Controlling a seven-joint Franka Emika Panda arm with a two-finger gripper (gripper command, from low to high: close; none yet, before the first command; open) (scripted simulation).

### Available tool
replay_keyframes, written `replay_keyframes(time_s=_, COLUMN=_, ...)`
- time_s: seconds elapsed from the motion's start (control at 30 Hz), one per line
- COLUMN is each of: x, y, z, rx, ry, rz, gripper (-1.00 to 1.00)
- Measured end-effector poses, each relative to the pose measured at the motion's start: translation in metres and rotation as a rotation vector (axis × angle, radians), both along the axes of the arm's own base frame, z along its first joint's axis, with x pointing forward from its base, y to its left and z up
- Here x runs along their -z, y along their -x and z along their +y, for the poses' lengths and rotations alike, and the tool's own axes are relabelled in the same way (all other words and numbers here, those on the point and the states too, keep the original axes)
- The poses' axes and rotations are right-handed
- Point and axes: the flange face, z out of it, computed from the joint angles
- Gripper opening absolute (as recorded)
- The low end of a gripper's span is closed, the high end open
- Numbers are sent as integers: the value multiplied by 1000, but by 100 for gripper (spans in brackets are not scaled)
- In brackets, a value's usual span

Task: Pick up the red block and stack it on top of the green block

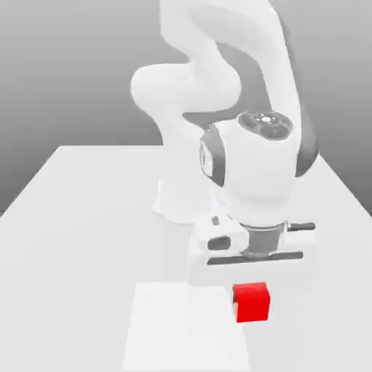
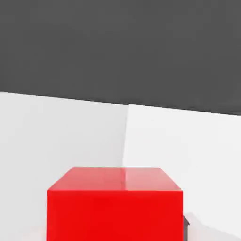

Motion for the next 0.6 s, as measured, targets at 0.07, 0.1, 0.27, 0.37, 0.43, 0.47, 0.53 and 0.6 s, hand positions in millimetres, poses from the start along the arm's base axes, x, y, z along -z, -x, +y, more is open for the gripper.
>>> replay_keyframes(time_s=0.07, x=-8, y=34, z=32, rx=-112, ry=-3, rz=1, gripper=-100)
replay_keyframes(time_s=0.1, x=-11, y=50, z=43, rx=-161, ry=-3, rz=1, gripper=-100)
replay_keyframes(time_s=0.27, x=-21, y=129, z=74, rx=-378, ry=6, rz=-2, gripper=-100)
replay_keyframes(time_s=0.37, x=-14, y=149, z=77, rx=-441, ry=42, rz=-5, gripper=-100)
replay_keyframes(time_s=0.43, x=-6, y=149, z=75, rx=-444, ry=74, rz=-4, gripper=-100)
replay_keyframes(time_s=0.47, x=-1, y=148, z=74, rx=-444, ry=88, rz=-3, gripper=-100)
replay_keyframes(time_s=0.53, x=8, y=147, z=72, rx=-443, ry=113, rz=1, gripper=-100)
replay_keyframes(time_s=0.6, x=16, y=146, z=70, rx=-443, ry=132, rz=4, gripper=-100)
